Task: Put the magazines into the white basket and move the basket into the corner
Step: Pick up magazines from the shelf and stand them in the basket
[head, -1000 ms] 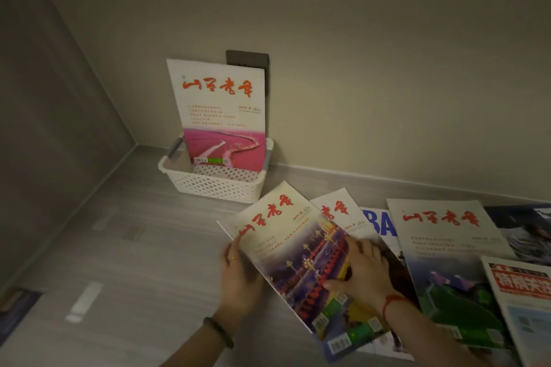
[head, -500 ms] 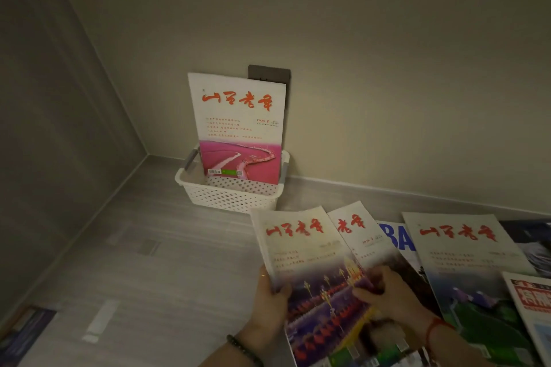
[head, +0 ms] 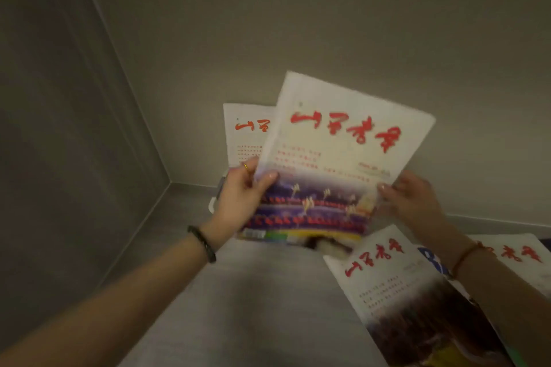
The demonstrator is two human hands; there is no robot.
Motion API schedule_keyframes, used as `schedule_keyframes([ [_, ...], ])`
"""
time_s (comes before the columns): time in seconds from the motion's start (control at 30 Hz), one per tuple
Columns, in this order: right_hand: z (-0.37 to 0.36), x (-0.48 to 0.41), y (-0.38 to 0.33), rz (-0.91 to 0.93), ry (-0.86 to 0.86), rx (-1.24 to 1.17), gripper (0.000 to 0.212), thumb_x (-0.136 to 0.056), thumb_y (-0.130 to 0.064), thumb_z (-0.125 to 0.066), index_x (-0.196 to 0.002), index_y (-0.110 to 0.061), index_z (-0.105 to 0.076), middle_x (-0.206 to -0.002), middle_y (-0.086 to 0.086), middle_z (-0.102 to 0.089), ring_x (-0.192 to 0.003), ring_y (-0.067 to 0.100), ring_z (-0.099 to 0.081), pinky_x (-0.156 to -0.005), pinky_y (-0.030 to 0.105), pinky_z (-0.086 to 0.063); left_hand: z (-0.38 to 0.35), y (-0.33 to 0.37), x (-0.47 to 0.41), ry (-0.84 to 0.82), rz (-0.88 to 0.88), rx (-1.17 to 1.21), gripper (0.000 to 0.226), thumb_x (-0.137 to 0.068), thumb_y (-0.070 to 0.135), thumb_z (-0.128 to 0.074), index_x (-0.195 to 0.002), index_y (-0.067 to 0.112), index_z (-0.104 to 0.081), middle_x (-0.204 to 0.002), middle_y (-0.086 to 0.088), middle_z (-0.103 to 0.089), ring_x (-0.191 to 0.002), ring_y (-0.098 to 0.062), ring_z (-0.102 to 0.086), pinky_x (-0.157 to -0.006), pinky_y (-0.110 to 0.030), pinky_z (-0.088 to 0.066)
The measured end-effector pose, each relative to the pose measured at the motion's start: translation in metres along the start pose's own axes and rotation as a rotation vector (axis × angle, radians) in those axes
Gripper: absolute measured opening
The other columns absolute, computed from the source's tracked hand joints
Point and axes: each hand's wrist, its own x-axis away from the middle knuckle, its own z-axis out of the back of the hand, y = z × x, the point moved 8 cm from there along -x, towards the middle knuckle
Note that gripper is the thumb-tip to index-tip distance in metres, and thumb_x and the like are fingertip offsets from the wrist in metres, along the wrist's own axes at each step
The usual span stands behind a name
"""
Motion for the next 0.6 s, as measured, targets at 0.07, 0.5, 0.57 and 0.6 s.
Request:
schedule_keyframes([
  [0.07,-0.024,-0.026,-0.035,0.105,0.068,-0.054,0.025,-0.084,0.007,-0.051,-0.106,-0.003,-0.058,-0.104,0.010,-0.062,-0.089,0.029,-0.063,-0.067,0.034,-0.059,0.025,0.002,-0.035,0.049,0.015,0.002,0.011,-0.089,0.017,-0.051,-0.090,0.024,-0.059,-0.085,0.009,-0.067,-0.072,-0.002,-0.066,-0.062,-0.016,-0.056],
  [0.5,-0.121,-0.105,0.018,-0.004,0.208,0.192,0.007,-0.083,-0.008,-0.059,-0.077,-0.010,-0.062,-0.070,0.001,-0.063,-0.046,-0.005,-0.058,-0.039,-0.001,-0.037,0.086,-0.143,-0.120,0.210,0.286,-0.112,0.007,-0.084,0.019,-0.060,-0.085,0.012,-0.060,-0.082,0.003,-0.063,-0.074,-0.013,-0.062,-0.056,-0.021,-0.050],
  [0.57,-0.127,-0.110,0.035,-0.037,0.229,0.252,0.010,-0.082,-0.011,-0.062,-0.072,-0.007,-0.062,-0.070,0.008,-0.067,-0.053,0.002,-0.062,-0.040,0.006,-0.040,0.087,-0.163,-0.120,0.230,0.306,-0.129,0.010,-0.083,0.019,-0.061,-0.075,0.018,-0.055,-0.079,0.006,-0.061,-0.072,-0.011,-0.061,-0.054,-0.019,-0.048],
  [0.6,-0.129,-0.111,0.042,-0.056,0.238,0.291,0.011,-0.081,-0.012,-0.062,-0.073,-0.004,-0.062,-0.073,0.011,-0.068,-0.059,0.013,-0.063,-0.043,0.010,-0.040,0.088,-0.170,-0.119,0.247,0.312,-0.134,0.014,-0.082,0.019,-0.062,-0.073,0.021,-0.052,-0.079,0.007,-0.060,-0.072,-0.011,-0.061,-0.052,-0.017,-0.047],
])
